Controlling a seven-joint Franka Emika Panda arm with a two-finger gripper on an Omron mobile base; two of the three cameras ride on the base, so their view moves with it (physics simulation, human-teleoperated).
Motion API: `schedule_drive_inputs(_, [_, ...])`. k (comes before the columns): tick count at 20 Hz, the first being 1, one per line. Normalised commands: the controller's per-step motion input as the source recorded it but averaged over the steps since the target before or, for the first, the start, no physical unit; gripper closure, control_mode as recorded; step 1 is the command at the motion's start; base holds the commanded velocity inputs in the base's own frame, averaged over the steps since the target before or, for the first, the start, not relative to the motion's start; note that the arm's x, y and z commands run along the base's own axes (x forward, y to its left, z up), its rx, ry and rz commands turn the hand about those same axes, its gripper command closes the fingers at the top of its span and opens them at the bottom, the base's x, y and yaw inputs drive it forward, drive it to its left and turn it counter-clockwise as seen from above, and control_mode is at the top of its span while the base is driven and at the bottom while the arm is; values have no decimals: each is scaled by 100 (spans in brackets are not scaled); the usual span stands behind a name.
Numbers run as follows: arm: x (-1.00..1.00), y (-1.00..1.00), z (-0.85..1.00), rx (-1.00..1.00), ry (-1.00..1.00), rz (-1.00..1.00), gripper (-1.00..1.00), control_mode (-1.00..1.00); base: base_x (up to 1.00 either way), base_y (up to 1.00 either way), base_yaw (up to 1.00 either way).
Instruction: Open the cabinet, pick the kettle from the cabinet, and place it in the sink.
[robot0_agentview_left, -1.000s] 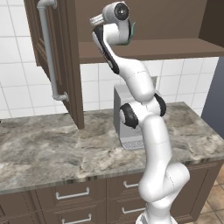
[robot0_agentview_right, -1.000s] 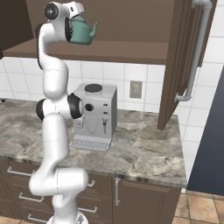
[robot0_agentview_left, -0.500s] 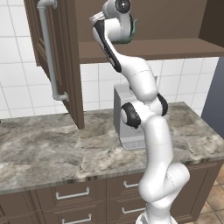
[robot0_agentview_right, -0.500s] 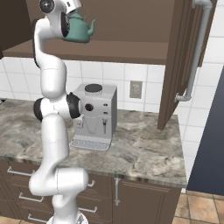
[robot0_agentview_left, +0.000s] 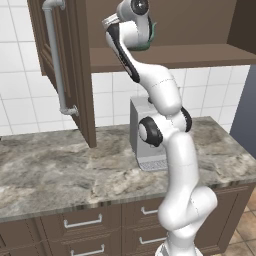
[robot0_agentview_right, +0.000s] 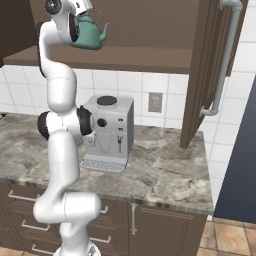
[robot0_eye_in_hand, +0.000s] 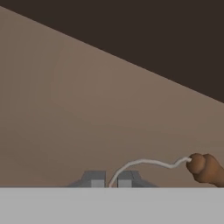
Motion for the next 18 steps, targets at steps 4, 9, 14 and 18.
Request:
schedule_drive_inputs(4, [-25, -1, 0, 0, -12, -3, 100, -100, 0, 0, 0])
schedule_drive_inputs(9, [-22, 0, 0, 0, -11, -2, 100, -100, 0, 0, 0])
schedule_drive_inputs(14, [-23, 0, 0, 1, -14, -3, 100, -100, 0, 0, 0])
schedule_drive_inputs(18, [-20, -1, 0, 2, -16, -5, 100, -100, 0, 0, 0])
